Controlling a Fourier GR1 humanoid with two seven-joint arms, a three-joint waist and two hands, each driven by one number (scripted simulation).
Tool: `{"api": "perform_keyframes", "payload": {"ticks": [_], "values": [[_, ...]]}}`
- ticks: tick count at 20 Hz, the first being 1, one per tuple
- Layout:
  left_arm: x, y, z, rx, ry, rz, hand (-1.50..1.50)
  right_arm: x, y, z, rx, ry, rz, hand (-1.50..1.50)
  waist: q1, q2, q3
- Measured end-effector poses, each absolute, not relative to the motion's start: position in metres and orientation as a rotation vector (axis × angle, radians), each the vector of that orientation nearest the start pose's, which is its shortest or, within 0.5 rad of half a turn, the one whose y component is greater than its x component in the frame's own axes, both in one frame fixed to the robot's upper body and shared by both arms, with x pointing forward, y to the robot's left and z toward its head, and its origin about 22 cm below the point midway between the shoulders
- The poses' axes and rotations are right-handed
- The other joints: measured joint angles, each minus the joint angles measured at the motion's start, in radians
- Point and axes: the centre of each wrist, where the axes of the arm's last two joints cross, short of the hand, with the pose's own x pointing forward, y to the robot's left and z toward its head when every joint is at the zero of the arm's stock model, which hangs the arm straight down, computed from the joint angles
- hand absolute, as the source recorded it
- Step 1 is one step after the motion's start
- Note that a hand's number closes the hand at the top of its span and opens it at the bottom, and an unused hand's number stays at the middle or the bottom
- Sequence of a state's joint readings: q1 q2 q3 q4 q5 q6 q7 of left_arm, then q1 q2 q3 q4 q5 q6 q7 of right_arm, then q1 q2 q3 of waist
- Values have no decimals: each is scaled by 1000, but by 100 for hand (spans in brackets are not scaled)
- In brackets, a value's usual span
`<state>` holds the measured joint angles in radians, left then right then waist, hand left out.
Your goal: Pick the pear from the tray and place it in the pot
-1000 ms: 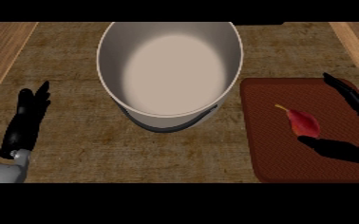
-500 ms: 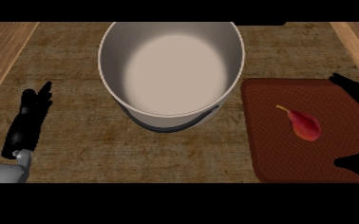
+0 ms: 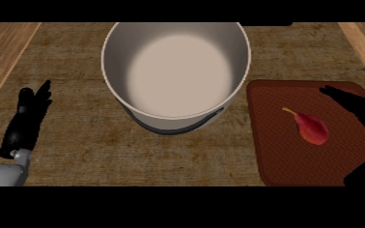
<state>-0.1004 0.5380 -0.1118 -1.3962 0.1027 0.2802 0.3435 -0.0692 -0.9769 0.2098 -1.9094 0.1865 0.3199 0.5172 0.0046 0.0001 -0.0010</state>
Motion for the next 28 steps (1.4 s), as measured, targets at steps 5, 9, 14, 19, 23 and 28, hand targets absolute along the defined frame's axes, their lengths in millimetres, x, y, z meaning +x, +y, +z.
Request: {"api": "perform_keyframes", "payload": {"ticks": [5, 9, 14, 19, 23, 28], "values": [[267, 330, 28, 521, -1158, -103, 0, 242, -306, 143, -751, -968, 1161, -150, -1, 0, 1], [264, 325, 24, 522, -1159, -104, 0, 248, -310, 134, -753, -944, 1164, -150, -2, 0, 1], [264, 328, 29, 523, -1161, -102, 0, 255, -317, 111, -756, -915, 1167, -150, -2, 0, 1], [264, 326, 28, 526, -1161, -104, 0, 264, -311, 87, -757, -925, 1163, -150, -1, 0, 1], [263, 332, 27, 527, -1159, -103, 0, 273, -309, 80, -777, -927, 1171, -150, -2, 0, 1], [265, 333, 30, 523, -1159, -106, 0, 284, -315, 69, -792, -871, 1178, -150, -2, 0, 1]]}}
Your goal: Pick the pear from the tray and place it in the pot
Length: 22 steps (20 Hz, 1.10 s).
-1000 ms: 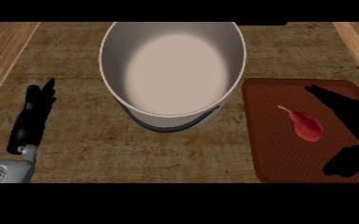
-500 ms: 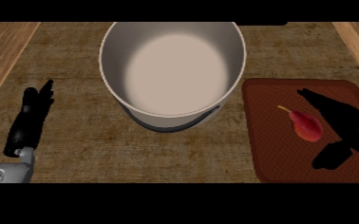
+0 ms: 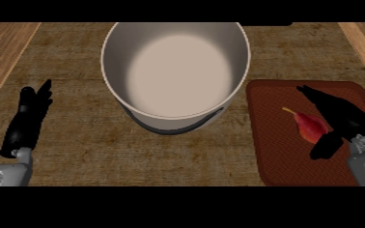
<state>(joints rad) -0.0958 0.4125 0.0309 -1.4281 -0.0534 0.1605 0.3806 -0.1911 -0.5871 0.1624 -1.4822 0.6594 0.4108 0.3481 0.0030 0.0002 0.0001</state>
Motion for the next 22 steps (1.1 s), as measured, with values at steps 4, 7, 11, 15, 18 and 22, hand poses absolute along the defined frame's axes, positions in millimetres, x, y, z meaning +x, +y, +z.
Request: {"api": "perform_keyframes", "payload": {"ticks": [4, 7, 11, 15, 18, 22], "values": [[266, 331, 28, 525, -1158, -106, 0, 284, -321, 55, -781, -844, 1178, -150, -1, 0, 0], [265, 328, 25, 524, -1159, -103, 0, 288, -318, 48, -768, -837, 1179, -150, -1, 0, 0], [264, 330, 27, 523, -1158, -104, 0, 294, -310, 39, -750, -830, 1169, -150, 0, 0, 0], [262, 332, 30, 525, -1165, -108, 0, 299, -314, 30, -739, -823, 1164, -150, 0, 0, 0], [260, 336, 25, 521, -1165, -102, 0, 300, -319, 26, -728, -820, 1162, -150, -1, 0, 0], [262, 330, 32, 520, -1162, -107, 0, 299, -319, 18, -725, -809, 1157, 150, -1, 0, 0]]}}
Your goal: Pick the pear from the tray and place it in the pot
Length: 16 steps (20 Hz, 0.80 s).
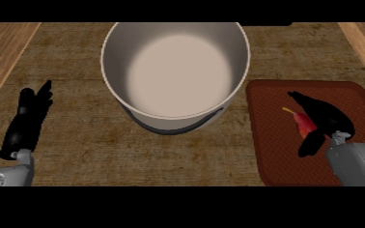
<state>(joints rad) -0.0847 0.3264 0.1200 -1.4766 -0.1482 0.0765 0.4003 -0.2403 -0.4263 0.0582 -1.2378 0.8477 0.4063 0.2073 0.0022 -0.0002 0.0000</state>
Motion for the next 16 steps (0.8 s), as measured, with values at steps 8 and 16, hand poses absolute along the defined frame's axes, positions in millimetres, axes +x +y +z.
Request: {"api": "perform_keyframes", "payload": {"ticks": [8, 16], "values": [[265, 329, 31, 520, -1162, -109, 0, 306, -321, 9, -770, -906, 1195, 150, 1, -2, -4], [266, 332, 30, 527, -1161, -99, 0, 308, -323, 25, -881, -1018, 1232, 150, -1, -1, -2]]}}
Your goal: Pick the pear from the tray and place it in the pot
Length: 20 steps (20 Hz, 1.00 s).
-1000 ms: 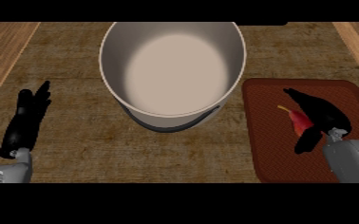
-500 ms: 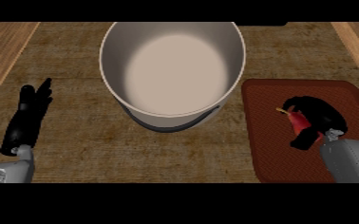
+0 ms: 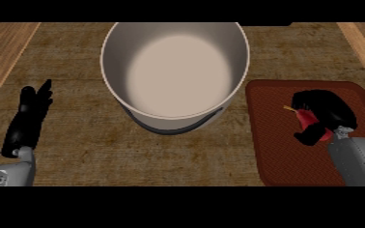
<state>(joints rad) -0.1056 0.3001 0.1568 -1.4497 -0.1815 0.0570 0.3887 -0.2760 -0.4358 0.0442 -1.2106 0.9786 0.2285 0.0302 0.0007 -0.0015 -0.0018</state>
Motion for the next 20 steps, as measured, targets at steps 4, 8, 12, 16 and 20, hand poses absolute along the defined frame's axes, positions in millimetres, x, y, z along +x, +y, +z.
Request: {"api": "perform_keyframes", "payload": {"ticks": [4, 8, 12, 16, 20], "values": [[261, 322, 28, 525, -1159, -96, 0, 300, -323, 32, -967, -1065, 1217, 150, -1, 0, 1], [265, 321, 30, 526, -1155, -96, 0, 299, -326, 50, -1005, -1091, 1213, 150, -1, 1, 2], [268, 322, 25, 532, -1158, -95, 0, 309, -332, 73, -1061, -1139, 1187, 150, -1, 1, 2], [266, 325, 25, 533, -1157, -95, 0, 309, -327, 105, -1089, -1304, 1072, 150, -7, -2, 2], [269, 326, 30, 533, -1155, -92, 0, 307, -317, 147, -1094, -1548, 958, 150, -13, -5, 2]]}}
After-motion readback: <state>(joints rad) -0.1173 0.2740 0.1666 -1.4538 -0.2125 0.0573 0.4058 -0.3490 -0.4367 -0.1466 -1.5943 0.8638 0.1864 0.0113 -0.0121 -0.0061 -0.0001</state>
